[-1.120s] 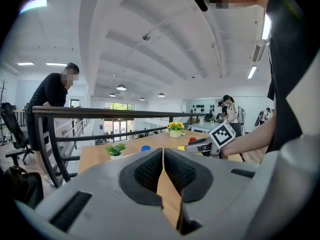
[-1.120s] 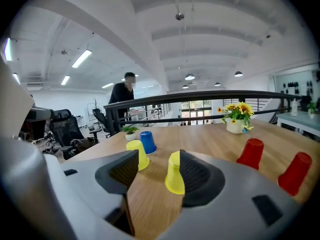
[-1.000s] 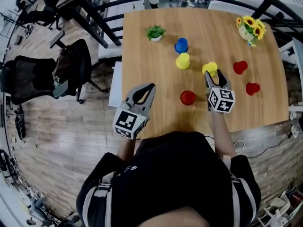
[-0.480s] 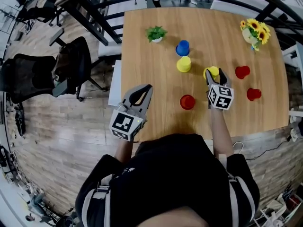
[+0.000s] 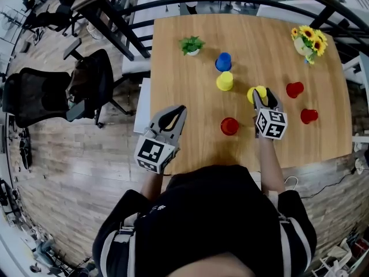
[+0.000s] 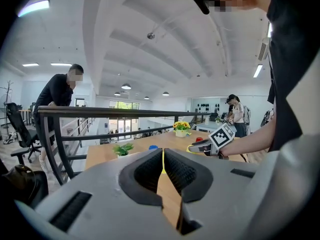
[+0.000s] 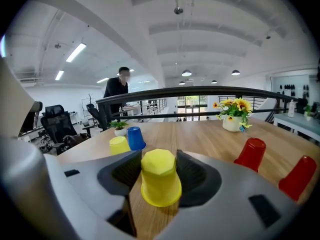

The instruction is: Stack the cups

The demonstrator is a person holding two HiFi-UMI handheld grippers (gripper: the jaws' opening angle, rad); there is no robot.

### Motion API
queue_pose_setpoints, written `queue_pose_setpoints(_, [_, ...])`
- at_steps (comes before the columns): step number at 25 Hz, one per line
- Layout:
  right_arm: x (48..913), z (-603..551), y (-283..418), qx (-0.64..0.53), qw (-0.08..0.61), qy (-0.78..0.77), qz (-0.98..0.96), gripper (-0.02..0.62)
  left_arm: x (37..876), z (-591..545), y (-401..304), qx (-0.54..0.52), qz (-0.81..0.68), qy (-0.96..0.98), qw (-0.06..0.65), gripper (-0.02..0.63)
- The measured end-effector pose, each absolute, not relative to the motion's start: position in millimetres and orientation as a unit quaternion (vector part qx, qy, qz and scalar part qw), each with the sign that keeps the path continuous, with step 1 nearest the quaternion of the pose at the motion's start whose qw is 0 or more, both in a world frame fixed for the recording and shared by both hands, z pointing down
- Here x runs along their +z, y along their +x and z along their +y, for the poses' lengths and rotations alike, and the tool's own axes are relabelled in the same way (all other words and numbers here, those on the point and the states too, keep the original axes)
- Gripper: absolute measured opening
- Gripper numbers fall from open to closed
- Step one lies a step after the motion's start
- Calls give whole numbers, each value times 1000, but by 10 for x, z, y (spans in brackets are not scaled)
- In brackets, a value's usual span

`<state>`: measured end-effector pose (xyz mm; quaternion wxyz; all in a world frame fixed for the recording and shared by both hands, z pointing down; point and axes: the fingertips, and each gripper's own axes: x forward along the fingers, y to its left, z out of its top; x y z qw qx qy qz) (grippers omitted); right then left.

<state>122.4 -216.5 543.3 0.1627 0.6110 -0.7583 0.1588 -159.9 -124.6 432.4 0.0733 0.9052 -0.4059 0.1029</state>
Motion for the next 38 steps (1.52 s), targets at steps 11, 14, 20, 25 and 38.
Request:
queue_pose_setpoints(11, [5405,-1528,1114,165,163,598,-768,222,4240,-1032,-1380,96,-370,922,58,18])
queue_pose_setpoints(14, [5410,-1367,1055,164,169,592,-771,222,4228,-970,-1333,92,-362,926,56,18])
queue_pose_setpoints(20, [5470,-1136,962,164,182,582,-775,222,4226,-881,-1237,86,-344,933,52,18])
queue_pose_setpoints(25, [5522,-1006,890,166,191,575,-778,222,4230,-833,-1226,85,-340,935,52,18])
queue_pose_setpoints(38, [5576,-898,786,169,176,573,-782,260,4256,-779,-1249,86,-336,936,54,18])
